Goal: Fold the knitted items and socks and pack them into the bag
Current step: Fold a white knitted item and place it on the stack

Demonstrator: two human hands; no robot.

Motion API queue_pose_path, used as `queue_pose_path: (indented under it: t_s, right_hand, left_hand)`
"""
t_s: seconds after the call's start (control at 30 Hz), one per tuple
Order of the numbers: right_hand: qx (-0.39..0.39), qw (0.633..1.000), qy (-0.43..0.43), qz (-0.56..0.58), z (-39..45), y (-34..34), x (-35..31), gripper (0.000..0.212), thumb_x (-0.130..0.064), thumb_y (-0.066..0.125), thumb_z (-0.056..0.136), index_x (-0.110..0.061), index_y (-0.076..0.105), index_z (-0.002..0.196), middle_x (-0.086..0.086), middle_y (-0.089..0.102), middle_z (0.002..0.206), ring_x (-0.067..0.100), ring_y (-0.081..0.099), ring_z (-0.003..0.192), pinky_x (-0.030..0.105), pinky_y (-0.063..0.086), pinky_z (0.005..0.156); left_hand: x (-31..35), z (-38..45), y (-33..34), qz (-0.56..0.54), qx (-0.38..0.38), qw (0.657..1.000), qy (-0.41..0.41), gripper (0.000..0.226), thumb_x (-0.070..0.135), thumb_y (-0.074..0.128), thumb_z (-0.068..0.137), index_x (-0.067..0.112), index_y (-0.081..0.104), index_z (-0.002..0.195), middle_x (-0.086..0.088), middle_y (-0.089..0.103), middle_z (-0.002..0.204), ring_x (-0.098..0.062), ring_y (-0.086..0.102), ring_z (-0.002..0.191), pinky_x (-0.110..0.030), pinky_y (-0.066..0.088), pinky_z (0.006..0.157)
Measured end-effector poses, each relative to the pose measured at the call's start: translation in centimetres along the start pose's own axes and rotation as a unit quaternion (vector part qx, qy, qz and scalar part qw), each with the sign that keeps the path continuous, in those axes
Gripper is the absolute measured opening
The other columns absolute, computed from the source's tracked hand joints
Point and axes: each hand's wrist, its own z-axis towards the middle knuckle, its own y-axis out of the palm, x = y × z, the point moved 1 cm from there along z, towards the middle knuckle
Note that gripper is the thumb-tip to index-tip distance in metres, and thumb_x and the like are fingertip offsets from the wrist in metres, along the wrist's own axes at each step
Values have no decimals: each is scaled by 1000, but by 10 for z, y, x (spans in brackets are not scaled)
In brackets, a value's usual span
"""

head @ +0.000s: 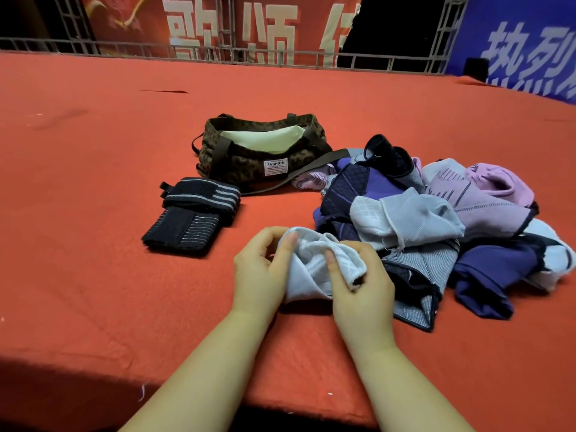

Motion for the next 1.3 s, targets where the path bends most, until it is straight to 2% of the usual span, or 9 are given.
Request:
queue_pose_path:
  t_s: [0.1,0.27,0.5,0.63,0.83,0.97,1.1,1.2,1.3]
  right_hand:
    - [10,1000,-18,20,0,0,-5,4,-34,60,87,-32,57,88,-14,66,90,-5,60,87,7,41,78]
    - [31,998,-40,22,-1,2,-3,14,-40,46,89,-30,56,88,-17,61,85,-13,55,81,4,38,75]
    - [59,998,-31,17,-1,2,0,26,-40,42,90,-21,59,92,-18,59,81,-5,53,77,3,38,73]
    - [65,997,-26,22,-2,0,-1,30,-39,40,90,-16,60,90,-20,57,74,-16,51,71,0,36,69]
    - [103,994,18,22,0,-2,-3,32,-47,37,87,-20,55,86,-20,55,71,-19,51,70,-1,34,66]
    - [124,992,26,18,1,-4,-3,31,-46,36,88,-20,51,82,-17,53,66,-17,49,66,1,34,63]
    - [118,993,17,1,0,-2,-4,28,-41,40,90,-18,52,83,-20,53,67,-20,49,67,-1,33,63]
    - [132,990,38,12,3,-4,0,30,-32,42,92,-7,60,89,-19,53,69,-7,49,63,-1,33,63]
    - [148,986,80,17,7,-8,5,40,-36,40,90,-4,62,96,-10,53,73,-1,45,70,5,33,63]
  left_hand:
    - [-4,8,-3,-77,37,991,-100,17,15,56,94,15,65,80,9,66,71,4,56,65,-11,45,66]
    - [-14,13,-3,-182,60,954,-230,27,19,47,98,11,67,81,-6,69,77,-19,61,76,-35,50,78]
    - [-16,20,-7,-429,68,810,-395,31,22,40,100,-2,60,101,-17,68,88,-22,69,70,-38,55,73]
    - [-9,22,-15,-457,36,776,-432,43,33,36,101,-3,59,104,-21,66,98,-28,67,78,-46,50,78]
    - [-10,24,-22,-431,126,815,-365,28,26,42,100,1,54,106,-23,60,100,-34,61,94,-49,47,96]
    - [-13,28,-36,-403,260,825,-299,26,18,43,100,8,57,81,-6,63,79,-16,63,72,-32,54,74]
    - [-9,25,-43,-260,333,874,-240,26,18,36,102,12,54,85,4,57,79,-2,55,68,-7,46,57]
    - [-5,25,-41,-172,274,934,-152,23,15,37,102,15,54,86,5,56,80,4,54,67,-9,44,65]
    - [-3,19,-27,-139,109,978,-109,15,21,43,100,19,57,97,5,63,95,-2,59,86,-21,45,83]
